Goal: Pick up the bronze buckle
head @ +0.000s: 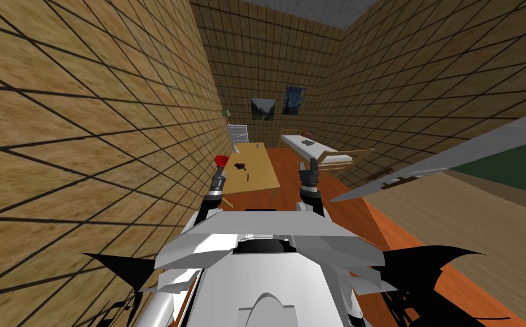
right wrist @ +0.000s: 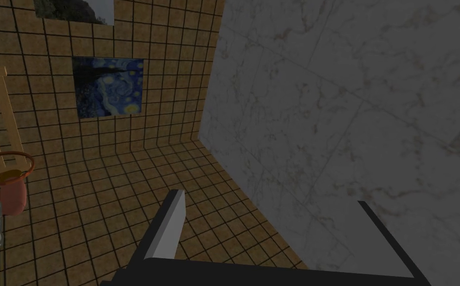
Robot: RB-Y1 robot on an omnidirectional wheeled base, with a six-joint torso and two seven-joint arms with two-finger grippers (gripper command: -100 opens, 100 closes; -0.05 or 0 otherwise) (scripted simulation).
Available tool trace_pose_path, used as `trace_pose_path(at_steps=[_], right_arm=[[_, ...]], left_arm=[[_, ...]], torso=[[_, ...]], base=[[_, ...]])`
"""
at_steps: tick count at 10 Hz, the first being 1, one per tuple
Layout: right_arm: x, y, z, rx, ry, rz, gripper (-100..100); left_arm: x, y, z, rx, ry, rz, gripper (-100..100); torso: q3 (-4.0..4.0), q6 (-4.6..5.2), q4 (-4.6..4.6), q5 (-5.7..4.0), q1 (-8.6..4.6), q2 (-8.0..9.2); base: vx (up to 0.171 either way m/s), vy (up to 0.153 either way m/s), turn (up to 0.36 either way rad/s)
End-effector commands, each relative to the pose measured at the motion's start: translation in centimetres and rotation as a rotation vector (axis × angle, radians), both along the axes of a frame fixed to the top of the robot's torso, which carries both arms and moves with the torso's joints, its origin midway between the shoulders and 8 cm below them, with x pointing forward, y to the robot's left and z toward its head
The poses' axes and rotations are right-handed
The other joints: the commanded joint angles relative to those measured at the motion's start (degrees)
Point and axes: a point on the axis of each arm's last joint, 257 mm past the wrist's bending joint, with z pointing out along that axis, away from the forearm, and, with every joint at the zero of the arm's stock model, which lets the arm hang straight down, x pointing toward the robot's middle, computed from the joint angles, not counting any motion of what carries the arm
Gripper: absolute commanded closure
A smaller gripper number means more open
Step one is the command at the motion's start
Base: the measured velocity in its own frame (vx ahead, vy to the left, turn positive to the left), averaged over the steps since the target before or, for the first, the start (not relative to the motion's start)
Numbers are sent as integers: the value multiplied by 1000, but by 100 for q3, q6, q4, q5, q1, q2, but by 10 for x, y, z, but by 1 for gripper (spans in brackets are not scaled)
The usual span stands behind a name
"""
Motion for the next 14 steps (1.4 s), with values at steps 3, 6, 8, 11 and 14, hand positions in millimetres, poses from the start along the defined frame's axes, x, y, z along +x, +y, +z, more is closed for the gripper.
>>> trace_pose_path(at_steps=[3,6,8,11,14], right_arm=[[0,0,0,0,0,0,0],[0,0,0,0,0,0,0],[0,0,0,0,0,0,0],[0,0,0,0,0,0,0],[0,0,0,0,0,0,0]], left_arm=[[3,13,-47,76,120,30,-100],[2,26,-85,137,217,55,-100],[-3,41,-122,200,313,81,-100],[-13,61,-164,265,426,111,-100],[-27,83,-202,332,536,143,-100]], torso=[[-6,-5,-2,-1,-4,-12],[-11,-6,-4,-2,-7,-20],[-11,-1,-4,-2,-8,-19],[-10,-1,-3,-3,-10,-19],[-20,-3,-7,-4,-12,-36]], base=[[-64,19,-209],[-48,9,-224],[-57,5,-350],[-42,-4,-293],[-4,-15,-237]])
